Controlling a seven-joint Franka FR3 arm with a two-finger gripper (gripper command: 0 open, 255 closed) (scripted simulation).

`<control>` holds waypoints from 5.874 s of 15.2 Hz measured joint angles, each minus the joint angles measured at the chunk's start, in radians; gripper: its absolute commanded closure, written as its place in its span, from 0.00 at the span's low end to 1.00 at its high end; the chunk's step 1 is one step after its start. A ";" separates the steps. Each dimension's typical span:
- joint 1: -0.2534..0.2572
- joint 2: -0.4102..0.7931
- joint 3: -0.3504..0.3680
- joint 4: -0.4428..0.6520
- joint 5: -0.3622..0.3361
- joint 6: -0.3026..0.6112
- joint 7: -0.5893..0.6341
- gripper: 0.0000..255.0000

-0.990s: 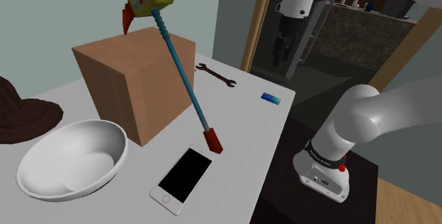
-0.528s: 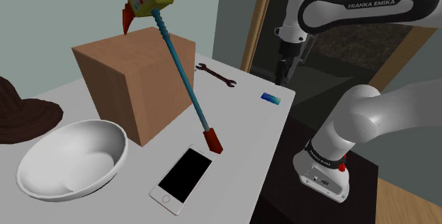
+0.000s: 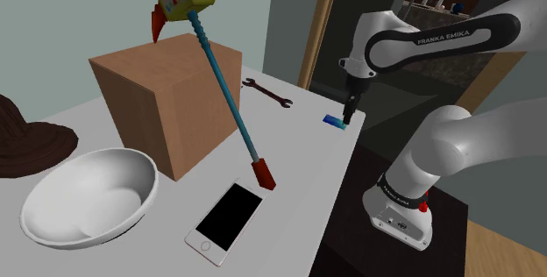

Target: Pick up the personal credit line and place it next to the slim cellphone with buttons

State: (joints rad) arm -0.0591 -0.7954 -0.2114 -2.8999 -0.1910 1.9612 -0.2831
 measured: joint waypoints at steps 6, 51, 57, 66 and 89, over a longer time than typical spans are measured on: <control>-0.006 0.036 -0.012 -0.058 -0.015 0.093 0.003 0.00; 0.263 -0.179 0.352 0.030 0.351 -0.206 0.342 1.00; 0.370 -0.099 0.511 0.095 0.501 -0.173 0.506 1.00; 0.439 0.111 0.735 0.262 0.640 -0.082 0.722 1.00; 0.442 0.233 0.830 0.168 0.699 0.140 0.725 0.00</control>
State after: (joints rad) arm 0.3831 -0.5623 0.6188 -2.7317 0.5077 2.1011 0.4421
